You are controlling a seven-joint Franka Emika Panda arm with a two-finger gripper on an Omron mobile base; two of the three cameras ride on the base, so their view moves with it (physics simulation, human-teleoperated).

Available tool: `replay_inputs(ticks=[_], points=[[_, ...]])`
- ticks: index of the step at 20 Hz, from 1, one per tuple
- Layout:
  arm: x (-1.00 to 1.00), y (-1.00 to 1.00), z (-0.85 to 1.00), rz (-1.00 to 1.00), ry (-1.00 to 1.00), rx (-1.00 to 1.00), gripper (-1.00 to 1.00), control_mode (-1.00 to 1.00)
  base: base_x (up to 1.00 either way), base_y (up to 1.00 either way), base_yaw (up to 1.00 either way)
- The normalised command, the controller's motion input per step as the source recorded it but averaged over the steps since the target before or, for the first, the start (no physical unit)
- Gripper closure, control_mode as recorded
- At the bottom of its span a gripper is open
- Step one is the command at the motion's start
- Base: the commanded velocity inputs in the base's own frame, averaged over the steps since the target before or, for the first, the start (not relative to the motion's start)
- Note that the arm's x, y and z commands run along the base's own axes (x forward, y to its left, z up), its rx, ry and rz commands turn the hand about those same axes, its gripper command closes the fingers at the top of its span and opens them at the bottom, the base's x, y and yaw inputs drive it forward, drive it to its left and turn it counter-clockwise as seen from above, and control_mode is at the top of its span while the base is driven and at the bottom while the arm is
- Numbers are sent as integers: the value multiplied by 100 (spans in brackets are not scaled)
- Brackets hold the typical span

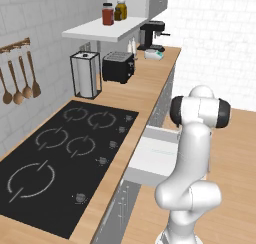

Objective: Take a straw from the drawer in front and place it inside the glass cup on the dining counter.

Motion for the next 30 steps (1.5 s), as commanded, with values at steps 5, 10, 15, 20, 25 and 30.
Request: replay_inputs(ticks=[5, 10, 15, 20, 25, 30], points=[[-56, -86, -7, 1, 1, 0, -100, -100, 0, 0, 0], [-56, -87, 0, 2, 0, 0, -100, -100, 0, 0, 0], [-32, -49, 0, 3, 0, 0, -100, -100, 0, 0, 0], [6, 58, 0, -17, 0, -4, -100, -100, 0, 0, 0], [13, 97, -1, -33, 0, -8, -100, -100, 0, 0, 0], [12, 56, -4, -36, 3, -4, -100, -100, 0, 0, 0]])
